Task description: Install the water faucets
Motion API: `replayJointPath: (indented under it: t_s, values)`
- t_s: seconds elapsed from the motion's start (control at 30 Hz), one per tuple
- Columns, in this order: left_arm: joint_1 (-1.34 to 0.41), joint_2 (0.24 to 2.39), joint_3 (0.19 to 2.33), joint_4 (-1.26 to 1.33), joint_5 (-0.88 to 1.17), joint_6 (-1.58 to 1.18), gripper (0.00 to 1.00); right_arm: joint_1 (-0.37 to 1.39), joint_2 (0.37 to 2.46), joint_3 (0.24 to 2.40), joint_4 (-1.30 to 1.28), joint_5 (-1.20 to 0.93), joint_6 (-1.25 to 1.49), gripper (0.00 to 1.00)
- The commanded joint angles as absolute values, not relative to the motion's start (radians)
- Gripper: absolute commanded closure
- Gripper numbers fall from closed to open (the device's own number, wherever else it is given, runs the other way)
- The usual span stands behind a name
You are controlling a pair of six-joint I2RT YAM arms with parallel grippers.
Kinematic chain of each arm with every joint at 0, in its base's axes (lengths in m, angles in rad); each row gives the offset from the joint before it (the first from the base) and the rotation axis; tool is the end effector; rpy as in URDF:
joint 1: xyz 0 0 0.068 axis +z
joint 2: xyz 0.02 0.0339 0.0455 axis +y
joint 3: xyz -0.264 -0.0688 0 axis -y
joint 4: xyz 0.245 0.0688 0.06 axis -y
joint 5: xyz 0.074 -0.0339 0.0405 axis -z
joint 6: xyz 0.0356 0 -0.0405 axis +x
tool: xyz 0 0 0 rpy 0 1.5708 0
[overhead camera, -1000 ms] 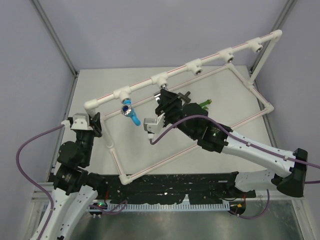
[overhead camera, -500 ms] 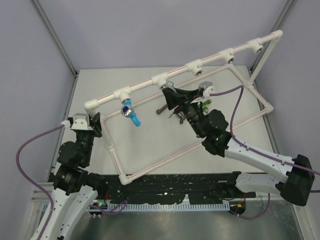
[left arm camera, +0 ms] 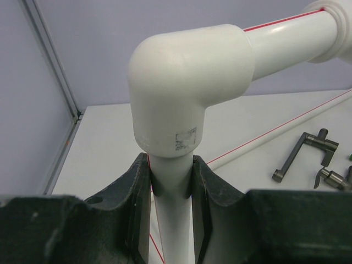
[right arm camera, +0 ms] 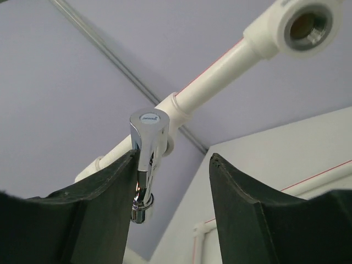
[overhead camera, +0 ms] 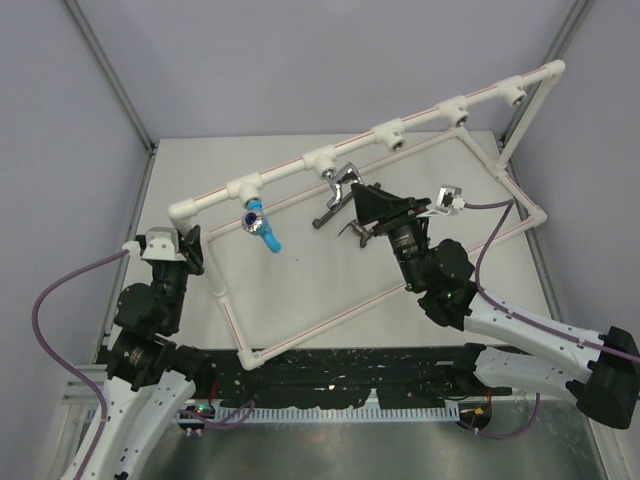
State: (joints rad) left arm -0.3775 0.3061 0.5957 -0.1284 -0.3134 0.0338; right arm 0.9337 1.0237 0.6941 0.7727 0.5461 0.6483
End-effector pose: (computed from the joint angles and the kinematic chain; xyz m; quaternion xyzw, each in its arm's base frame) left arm 0.0899 -0.0239 0.3378 0.0143 0.6507 -0.0290 0.7586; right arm 0.1506 0.1725 0.3612 0.1524 0.5418 0.4774 0.6748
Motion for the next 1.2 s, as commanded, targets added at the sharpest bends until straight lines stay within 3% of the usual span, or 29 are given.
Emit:
replayJointPath:
  t_s: [0.0,0.1,0.2,0.37,0.73,1.17]
  values:
    - [-0.374,0.310,0.588,-0.173,-0.319,0.066,1.00,0.931,0.894,0.729,0.680,0.505,0.121,0.39]
    - [-0.374,0.311,0.588,-0.173,-0.319,0.066,1.00,0.934,0.845,0.832,0.510,0.276,-0.271,0.36]
    - [-0.374,0.316,0.591,-0.173,-0.319,0.066,1.00,0.936,0.854,0.960,0.176,0.080,-0.684,0.34]
    - [-0.374,0.316,0.588,-0.175,-0.322,0.066,1.00,0.939,0.880,1.075,0.006,-0.057,-1.050,0.32]
    - [-0.374,0.318,0.588,-0.173,-0.322,0.069,1.00,1.023,0.989,1.238,-0.316,0.104,-1.483,0.25]
    - [-0.374,0.319,0.588,-0.173,-0.314,0.068,1.00,1.057,1.112,1.154,-0.088,0.350,-1.792,0.16]
